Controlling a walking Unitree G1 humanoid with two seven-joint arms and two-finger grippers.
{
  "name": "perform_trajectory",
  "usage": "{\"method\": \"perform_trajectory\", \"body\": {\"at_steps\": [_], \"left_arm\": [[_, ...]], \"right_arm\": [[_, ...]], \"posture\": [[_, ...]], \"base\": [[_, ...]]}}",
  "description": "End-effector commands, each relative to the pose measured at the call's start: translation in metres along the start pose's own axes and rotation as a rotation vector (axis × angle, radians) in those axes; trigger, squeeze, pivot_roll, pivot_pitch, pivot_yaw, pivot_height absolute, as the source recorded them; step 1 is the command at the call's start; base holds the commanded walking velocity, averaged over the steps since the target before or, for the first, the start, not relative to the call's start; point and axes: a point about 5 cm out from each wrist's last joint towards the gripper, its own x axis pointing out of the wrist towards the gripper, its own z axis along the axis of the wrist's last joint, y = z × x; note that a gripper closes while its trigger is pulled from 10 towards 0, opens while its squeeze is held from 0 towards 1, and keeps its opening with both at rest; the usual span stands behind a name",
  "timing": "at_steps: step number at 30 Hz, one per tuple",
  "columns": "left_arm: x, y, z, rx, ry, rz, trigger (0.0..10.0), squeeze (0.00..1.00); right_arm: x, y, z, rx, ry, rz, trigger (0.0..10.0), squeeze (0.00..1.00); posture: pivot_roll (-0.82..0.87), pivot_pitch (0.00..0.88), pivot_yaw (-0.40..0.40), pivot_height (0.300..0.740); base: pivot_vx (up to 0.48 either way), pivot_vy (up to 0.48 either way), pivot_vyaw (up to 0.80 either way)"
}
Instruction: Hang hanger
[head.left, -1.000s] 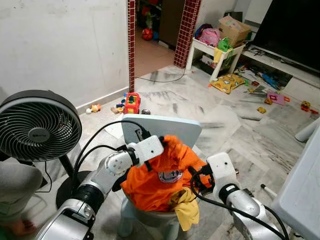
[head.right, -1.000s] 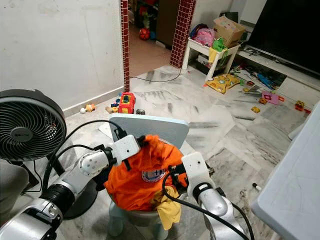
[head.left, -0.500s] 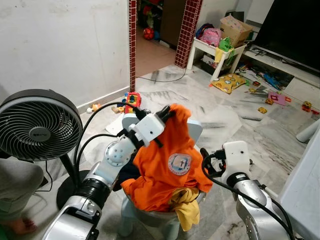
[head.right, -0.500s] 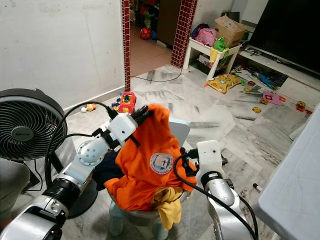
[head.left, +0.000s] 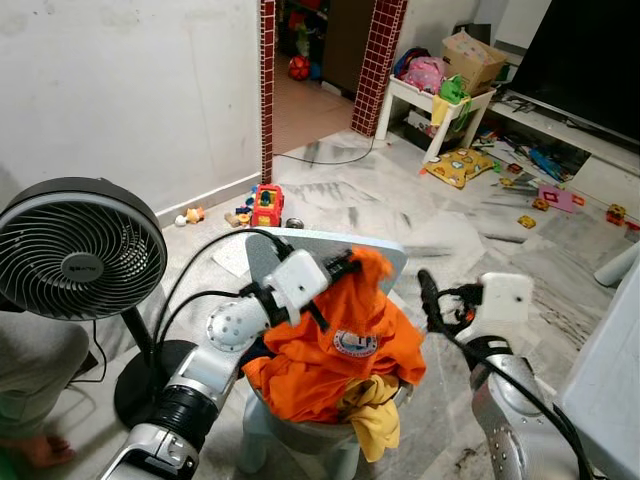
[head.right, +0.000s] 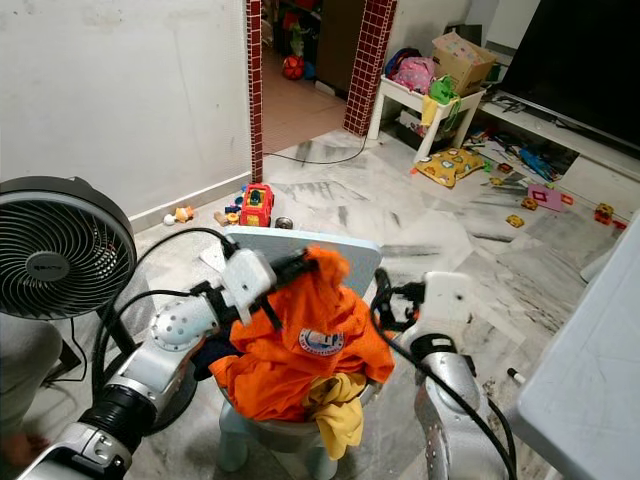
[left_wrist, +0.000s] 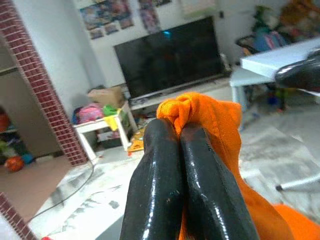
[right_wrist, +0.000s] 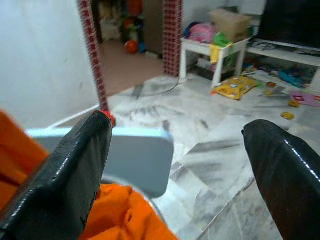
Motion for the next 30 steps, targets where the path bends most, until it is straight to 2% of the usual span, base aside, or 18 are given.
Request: {"method": "perform_trajectory", "body": {"at_steps": [1, 2, 3, 5, 9, 21, 30], "left_arm": [[0.006, -0.003, 0.005, -0.021, -0.012, 0.013, 9.1, 0.0], [0.007, -0.004, 0.005, -0.035, -0.008, 0.014, 9.1, 0.0], [0.009, -0.007, 0.005, -0.053, 0.0, 0.018, 10.0, 0.0], [0.014, -0.011, 0.007, -0.082, 0.005, 0.034, 10.0, 0.0], [0.02, -0.014, 0.01, -0.076, -0.006, 0.053, 10.0, 0.0], [0.013, -0.017, -0.003, -0.124, 0.068, 0.107, 10.0, 0.0], [0.018, -0.014, 0.001, -0.113, 0.062, 0.116, 10.0, 0.0]], "right_arm": [[-0.004, -0.005, 0.005, 0.02, -0.028, -0.03, 10.0, 0.0], [-0.005, -0.006, 0.005, 0.022, -0.029, -0.034, 10.0, 0.0], [-0.006, -0.008, 0.004, 0.026, -0.029, -0.041, 10.0, 0.0], [-0.007, -0.013, 0.004, 0.044, -0.039, -0.061, 10.0, 0.0], [-0.007, -0.022, 0.008, 0.058, -0.067, -0.101, 10.0, 0.0], [-0.01, -0.029, 0.008, 0.047, -0.06, -0.123, 10.0, 0.0], [-0.005, -0.029, 0.01, 0.037, -0.058, -0.11, 10.0, 0.0]], "posture": [[0.09, 0.0, -0.095, 0.74], [0.09, 0.0, -0.095, 0.74], [0.09, 0.0, -0.095, 0.74], [0.08, 0.0, -0.092, 0.74], [0.08, 0.0, -0.077, 0.74], [0.07, 0.0, -0.081, 0.74], [0.07, 0.0, -0.089, 0.74]], "base": [[0.0, 0.0, 0.0], [0.0, 0.0, 0.0], [0.0, 0.0, 0.0], [0.0, 0.0, 0.0], [0.0, 0.0, -0.39], [0.0, 0.0, 0.0], [0.0, 0.0, -0.69]]}}
